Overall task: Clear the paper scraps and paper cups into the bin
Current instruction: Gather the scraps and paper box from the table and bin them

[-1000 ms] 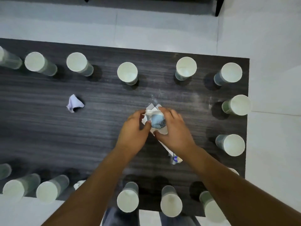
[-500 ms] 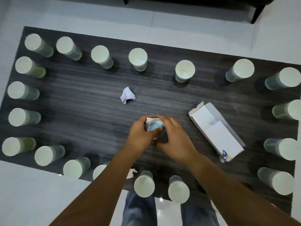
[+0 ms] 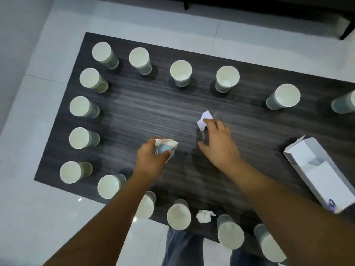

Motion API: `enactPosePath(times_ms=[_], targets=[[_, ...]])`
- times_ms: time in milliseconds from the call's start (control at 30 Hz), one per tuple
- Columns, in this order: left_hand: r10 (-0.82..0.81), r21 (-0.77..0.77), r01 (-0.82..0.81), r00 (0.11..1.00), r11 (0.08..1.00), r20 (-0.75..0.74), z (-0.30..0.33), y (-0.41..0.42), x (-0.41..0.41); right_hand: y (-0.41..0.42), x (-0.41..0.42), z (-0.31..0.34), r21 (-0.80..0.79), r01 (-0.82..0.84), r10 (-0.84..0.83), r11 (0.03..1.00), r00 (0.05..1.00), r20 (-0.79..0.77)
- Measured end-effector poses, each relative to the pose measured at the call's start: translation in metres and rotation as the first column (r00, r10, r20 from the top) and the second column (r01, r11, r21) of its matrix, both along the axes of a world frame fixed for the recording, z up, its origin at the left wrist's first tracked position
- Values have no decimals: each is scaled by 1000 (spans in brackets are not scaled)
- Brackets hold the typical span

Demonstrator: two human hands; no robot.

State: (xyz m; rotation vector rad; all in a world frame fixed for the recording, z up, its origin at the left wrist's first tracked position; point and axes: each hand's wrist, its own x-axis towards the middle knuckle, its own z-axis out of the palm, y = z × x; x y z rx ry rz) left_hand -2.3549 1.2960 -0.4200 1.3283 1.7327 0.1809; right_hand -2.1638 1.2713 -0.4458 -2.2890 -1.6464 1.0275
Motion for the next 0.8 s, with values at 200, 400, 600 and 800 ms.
enactPosePath(times_ms=[200, 400, 600, 800], targets=[[-18, -75, 13, 998, 997, -57, -12, -2, -39, 54, 6, -26, -138, 28, -9, 990, 991, 135], [-70, -151, 56, 994, 987, -85, -21, -14, -45, 41, -6, -52, -143, -8, 27, 990, 991, 134], [-142, -148, 127, 986, 981, -91, -18, -23, -26, -14, -9, -47, -109, 64, -52, 992, 992, 111], [-291, -87, 284, 953, 955, -85, 12, -36, 11, -84, -9, -1, -137, 182, -177, 974, 983, 45]])
